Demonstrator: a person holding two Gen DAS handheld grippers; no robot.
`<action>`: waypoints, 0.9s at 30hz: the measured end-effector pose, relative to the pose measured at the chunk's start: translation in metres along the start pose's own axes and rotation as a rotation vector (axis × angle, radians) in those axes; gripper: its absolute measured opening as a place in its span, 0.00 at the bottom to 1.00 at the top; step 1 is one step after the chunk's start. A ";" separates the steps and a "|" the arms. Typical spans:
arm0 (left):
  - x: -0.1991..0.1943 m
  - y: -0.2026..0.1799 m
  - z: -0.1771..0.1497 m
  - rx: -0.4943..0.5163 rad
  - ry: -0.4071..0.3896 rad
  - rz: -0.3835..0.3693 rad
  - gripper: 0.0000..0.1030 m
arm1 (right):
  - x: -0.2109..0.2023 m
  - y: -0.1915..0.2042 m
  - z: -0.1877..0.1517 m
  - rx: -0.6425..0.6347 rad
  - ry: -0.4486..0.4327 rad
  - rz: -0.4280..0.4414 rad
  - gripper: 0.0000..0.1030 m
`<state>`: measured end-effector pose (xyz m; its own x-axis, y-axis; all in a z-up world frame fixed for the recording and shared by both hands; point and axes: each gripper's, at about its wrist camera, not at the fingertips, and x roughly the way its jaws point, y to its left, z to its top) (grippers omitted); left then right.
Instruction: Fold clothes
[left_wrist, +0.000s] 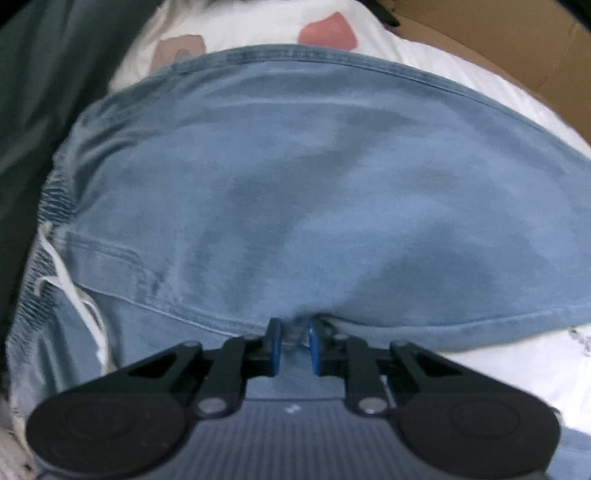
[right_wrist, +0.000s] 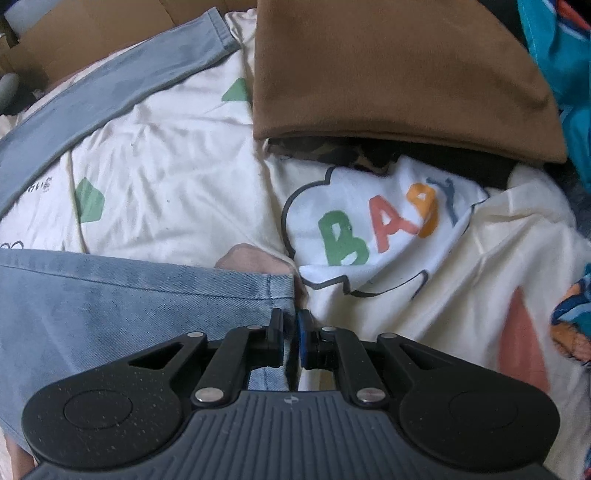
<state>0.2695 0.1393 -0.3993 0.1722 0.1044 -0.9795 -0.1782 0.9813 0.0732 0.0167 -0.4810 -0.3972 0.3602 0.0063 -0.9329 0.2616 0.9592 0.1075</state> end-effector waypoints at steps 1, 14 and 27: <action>0.004 -0.004 0.000 0.015 0.001 0.013 0.16 | -0.004 0.001 0.001 -0.007 -0.008 -0.002 0.08; 0.031 0.021 -0.009 -0.183 -0.068 -0.146 0.19 | -0.021 0.048 -0.014 -0.218 -0.024 0.140 0.29; -0.042 0.096 -0.041 -0.116 -0.228 -0.239 0.36 | 0.004 0.048 -0.029 -0.179 0.070 0.099 0.27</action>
